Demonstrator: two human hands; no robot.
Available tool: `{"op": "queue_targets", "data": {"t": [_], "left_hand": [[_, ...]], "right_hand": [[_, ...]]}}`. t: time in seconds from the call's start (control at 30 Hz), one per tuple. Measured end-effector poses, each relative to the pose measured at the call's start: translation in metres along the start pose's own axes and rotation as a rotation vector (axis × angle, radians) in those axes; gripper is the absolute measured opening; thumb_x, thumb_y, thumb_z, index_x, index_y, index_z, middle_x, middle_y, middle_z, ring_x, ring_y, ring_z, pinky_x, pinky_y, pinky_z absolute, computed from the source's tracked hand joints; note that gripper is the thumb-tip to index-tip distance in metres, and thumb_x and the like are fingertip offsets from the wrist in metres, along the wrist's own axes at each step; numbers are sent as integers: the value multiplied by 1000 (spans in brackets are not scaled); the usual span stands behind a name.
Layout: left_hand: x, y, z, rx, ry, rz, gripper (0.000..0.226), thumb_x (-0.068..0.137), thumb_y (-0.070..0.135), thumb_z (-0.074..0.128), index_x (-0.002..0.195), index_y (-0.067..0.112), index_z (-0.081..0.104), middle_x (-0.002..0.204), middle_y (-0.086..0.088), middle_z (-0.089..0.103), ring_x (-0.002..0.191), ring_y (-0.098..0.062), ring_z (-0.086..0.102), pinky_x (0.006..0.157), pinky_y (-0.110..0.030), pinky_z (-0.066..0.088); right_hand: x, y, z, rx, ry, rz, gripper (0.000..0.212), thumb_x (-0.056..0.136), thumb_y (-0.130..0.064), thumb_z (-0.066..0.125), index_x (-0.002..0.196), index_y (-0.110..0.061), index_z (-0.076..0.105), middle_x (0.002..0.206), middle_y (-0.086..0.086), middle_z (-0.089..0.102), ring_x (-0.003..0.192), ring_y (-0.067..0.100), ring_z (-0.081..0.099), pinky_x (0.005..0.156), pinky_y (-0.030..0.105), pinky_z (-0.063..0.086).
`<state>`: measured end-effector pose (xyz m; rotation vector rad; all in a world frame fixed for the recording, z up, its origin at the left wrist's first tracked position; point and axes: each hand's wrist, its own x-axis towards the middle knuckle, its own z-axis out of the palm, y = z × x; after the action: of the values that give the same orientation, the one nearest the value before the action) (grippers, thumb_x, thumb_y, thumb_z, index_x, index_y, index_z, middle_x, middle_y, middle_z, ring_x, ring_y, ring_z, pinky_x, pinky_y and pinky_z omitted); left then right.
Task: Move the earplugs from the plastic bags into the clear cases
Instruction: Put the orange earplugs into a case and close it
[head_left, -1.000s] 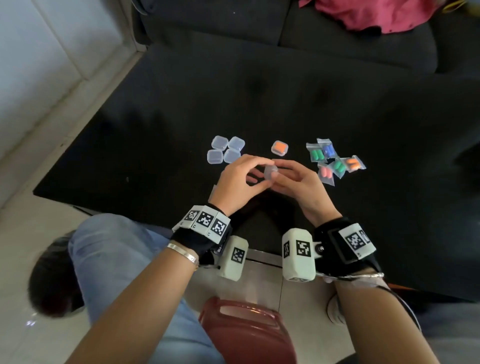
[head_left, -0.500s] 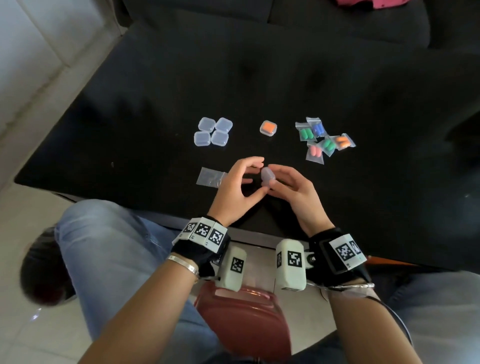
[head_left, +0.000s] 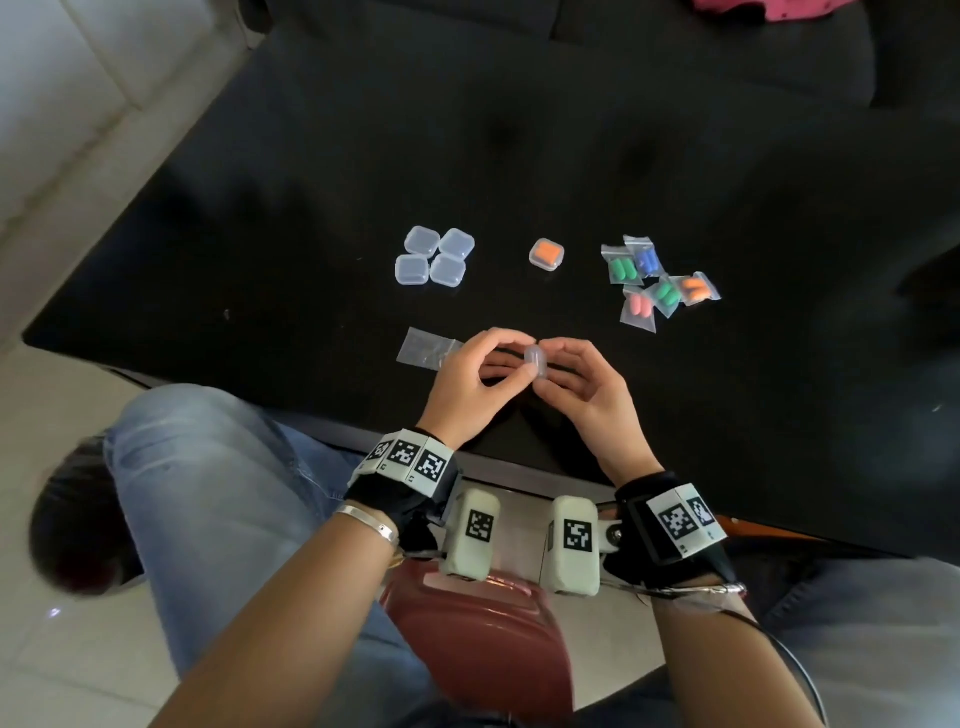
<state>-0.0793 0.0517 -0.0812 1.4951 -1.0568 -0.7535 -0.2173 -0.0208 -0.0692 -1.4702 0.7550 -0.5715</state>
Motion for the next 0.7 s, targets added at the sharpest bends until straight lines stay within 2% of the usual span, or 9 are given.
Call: {"op": "queue_targets", "data": {"t": [0.13,0.27,0.37,0.43,0.53,0.7], "left_hand": [[-1,3,-3,-9,-65,-10,35,85,15,65,119,20,56,115,3,60,95,-8,63,80,-17,52],[-2,3,-3,55,-65,22,45,80,12,71,122,20,56,114,1,57,92,-5,62,76,-14,52],[-3,2,-1,87,13,10,41,80,15,71,120,15,59,116,0,58,91,-4,63,75,-13,53],[-3,2,-1,104,38,-4,40,80,15,71,118,13,60,116,-1,61,88,0,63,73,-10,52],[-2,2,-2,85,-8,-51,44,79,12,72,122,11,59,109,1,64,84,4,65,72,-9,51],[-2,1,-3,50,-17,-109,42,80,14,71,120,10,60,103,-1,68,82,6,66,74,-10,52]], "right_hand": [[2,-5,6,3,65,115,15,92,-22,56,104,-14,62,90,5,69,80,13,69,70,21,56],[7,-7,7,-50,75,201,25,96,-29,48,96,-9,63,77,5,66,66,10,65,57,17,52],[7,-6,8,-69,89,158,19,93,-27,55,106,-14,61,95,3,68,83,12,68,65,20,56],[7,-7,6,-99,65,101,23,91,-20,59,114,-22,59,107,1,65,94,13,68,74,23,58],[7,-8,2,-189,61,25,31,88,-15,63,119,-21,62,108,3,68,98,13,67,81,26,57],[9,-13,1,-395,37,-57,38,85,-15,66,123,-16,61,105,1,69,92,7,66,83,12,51]]}}
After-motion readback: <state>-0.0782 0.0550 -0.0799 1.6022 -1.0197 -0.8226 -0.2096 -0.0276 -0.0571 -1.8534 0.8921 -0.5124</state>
